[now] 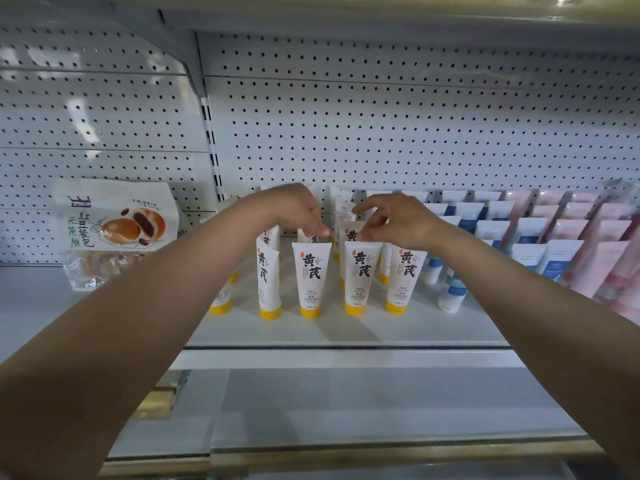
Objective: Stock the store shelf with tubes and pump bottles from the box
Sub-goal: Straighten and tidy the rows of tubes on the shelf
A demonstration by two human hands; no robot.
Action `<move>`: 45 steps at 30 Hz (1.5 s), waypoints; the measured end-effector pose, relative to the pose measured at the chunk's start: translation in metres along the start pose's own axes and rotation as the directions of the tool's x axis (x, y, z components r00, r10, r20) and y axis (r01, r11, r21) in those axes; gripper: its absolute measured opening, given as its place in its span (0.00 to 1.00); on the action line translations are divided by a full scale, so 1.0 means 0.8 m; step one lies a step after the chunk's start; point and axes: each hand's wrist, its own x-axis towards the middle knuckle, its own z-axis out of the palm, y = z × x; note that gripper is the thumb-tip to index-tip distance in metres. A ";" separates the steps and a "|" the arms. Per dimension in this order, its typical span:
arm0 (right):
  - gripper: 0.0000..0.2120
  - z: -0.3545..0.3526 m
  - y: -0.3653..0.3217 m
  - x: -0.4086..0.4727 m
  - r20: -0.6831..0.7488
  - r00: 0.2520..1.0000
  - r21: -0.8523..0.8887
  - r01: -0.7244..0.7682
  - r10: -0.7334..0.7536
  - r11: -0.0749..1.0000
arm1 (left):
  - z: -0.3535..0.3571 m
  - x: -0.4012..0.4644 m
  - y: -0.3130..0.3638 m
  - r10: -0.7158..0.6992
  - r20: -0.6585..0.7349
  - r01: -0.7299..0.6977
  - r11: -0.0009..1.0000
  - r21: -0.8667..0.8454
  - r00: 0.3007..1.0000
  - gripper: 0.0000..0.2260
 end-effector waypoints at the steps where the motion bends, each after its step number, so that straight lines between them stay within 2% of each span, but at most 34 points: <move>1: 0.22 -0.004 -0.001 0.002 -0.036 0.999 0.009 0.003 -0.003 1.000 | -0.007 0.001 -0.001 -0.003 -0.028 0.002 1.000 -0.027 1.000 0.12; 6: 0.19 -0.021 -0.004 0.025 -0.152 0.988 0.074 -0.013 0.025 0.997 | -0.035 0.014 -0.011 -0.024 -0.160 0.009 0.996 -0.094 0.987 0.14; 11: 0.18 -0.026 -0.008 0.052 -0.165 0.985 0.142 -0.023 0.046 0.990 | -0.040 0.046 -0.023 -0.051 -0.236 0.014 0.987 -0.158 0.970 0.15; 15: 0.17 -0.024 -0.005 0.077 -0.155 0.986 0.139 -0.035 0.057 0.990 | -0.036 0.073 -0.035 -0.084 -0.266 0.032 0.980 -0.195 0.960 0.16; 19: 0.18 -0.021 0.002 0.105 -0.146 0.984 0.140 -0.084 0.104 0.987 | -0.029 0.093 -0.046 -0.104 -0.262 0.067 0.987 -0.147 0.959 0.14; 22: 0.18 -0.019 0.008 0.123 -0.125 0.984 0.133 -0.111 0.127 0.985 | -0.026 0.104 -0.051 -0.116 -0.250 0.087 0.988 -0.126 0.961 0.16; 29: 0.22 -0.009 0.021 0.163 -0.093 0.987 0.044 -0.128 0.132 0.991 | -0.017 0.129 -0.056 -0.144 -0.248 0.135 0.989 -0.052 0.958 0.15; 36: 0.22 0.000 0.025 0.179 -0.101 0.990 -0.064 -0.102 0.095 0.993 | -0.013 0.147 -0.053 -0.182 -0.211 0.189 0.982 0.013 0.960 0.18; 41: 0.24 0.000 0.021 0.182 -0.143 0.987 -0.232 -0.107 0.075 0.967 | -0.010 0.158 -0.054 -0.164 -0.223 0.183 0.981 0.071 0.961 0.17; 45: 0.25 0.004 0.022 0.184 -0.099 0.989 -0.200 -0.127 0.109 0.972 | -0.009 0.161 -0.057 -0.130 -0.230 0.146 0.988 0.057 0.964 0.13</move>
